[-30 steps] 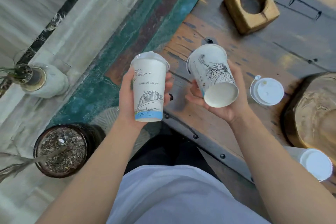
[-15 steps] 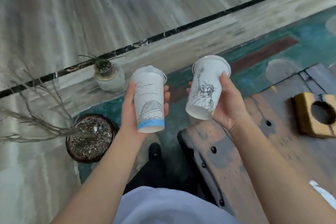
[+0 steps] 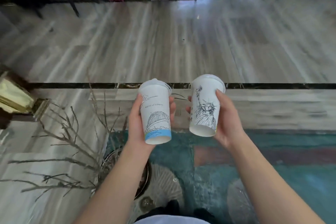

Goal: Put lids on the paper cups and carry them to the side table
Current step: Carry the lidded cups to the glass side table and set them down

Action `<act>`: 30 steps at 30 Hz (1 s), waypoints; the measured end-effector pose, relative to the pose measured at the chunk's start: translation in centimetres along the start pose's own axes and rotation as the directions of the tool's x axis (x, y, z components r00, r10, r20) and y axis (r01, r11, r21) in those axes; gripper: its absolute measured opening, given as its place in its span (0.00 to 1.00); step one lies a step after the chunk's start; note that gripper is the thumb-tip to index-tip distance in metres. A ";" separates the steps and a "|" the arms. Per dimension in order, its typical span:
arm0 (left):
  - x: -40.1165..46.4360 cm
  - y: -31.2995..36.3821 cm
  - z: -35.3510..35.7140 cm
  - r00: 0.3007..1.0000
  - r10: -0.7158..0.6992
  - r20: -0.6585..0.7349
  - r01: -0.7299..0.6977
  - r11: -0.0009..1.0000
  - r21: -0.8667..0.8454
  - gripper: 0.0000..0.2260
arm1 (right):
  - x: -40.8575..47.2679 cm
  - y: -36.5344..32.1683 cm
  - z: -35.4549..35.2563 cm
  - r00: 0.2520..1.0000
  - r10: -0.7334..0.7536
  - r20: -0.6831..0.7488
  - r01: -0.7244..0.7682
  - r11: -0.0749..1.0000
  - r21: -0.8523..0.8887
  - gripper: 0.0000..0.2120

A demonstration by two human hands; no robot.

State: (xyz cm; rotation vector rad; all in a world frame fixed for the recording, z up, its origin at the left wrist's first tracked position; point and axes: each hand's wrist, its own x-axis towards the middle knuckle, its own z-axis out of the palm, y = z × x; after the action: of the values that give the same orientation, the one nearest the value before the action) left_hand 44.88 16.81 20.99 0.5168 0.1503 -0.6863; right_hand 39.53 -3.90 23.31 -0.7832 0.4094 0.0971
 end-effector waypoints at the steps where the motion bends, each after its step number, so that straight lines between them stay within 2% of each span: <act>1: 1.2 0.9 0.3 1.000 0.020 -0.004 -0.021 1.000 -0.019 0.36 | 1.7 -0.5 0.7 1.000 0.017 0.007 -0.017 1.000 -0.001 0.27; 5: 7.7 3.4 3.0 0.991 0.136 0.000 -0.135 0.983 -0.120 0.29 | 9.1 -2.7 2.6 0.997 0.075 0.036 -0.076 0.997 0.017 0.32; 10: 16.9 6.6 5.8 0.967 0.247 -0.064 -0.254 0.952 -0.173 0.34 | 20.4 -6.1 4.5 0.945 0.156 0.286 -0.204 0.968 0.148 0.34; 12: 20.3 8.8 4.9 0.949 0.298 -0.100 -0.312 0.931 -0.190 0.33 | 25.1 -8.0 5.2 0.935 0.189 0.302 -0.212 0.976 0.047 0.35; 16: 25.5 12.8 3.3 0.923 0.360 -0.137 -0.382 0.903 -0.199 0.33 | 33.4 -11.7 6.6 0.916 0.287 0.280 -0.266 0.958 -0.110 0.46; 22: 32.4 19.9 3.3 0.911 0.398 -0.111 -0.409 0.905 -0.118 0.32 | 42.6 -17.5 10.9 0.859 0.421 0.291 -0.377 0.905 -0.197 0.32; 26: 36.9 25.0 3.0 0.896 0.437 -0.077 -0.443 0.892 -0.091 0.43 | 47.4 -19.1 14.4 0.874 0.379 0.304 -0.331 0.922 -0.199 0.36; 30: 40.0 31.2 1.8 0.887 0.461 -0.029 -0.462 0.884 -0.073 0.46 | 52.2 -18.4 18.9 0.867 0.360 0.344 -0.312 0.931 -0.188 0.30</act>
State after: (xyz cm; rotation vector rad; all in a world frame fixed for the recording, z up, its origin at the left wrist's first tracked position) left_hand 95.54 13.66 23.23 0.4583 0.0587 -0.2075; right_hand 97.83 -7.12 27.03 -0.7908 0.1720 0.5989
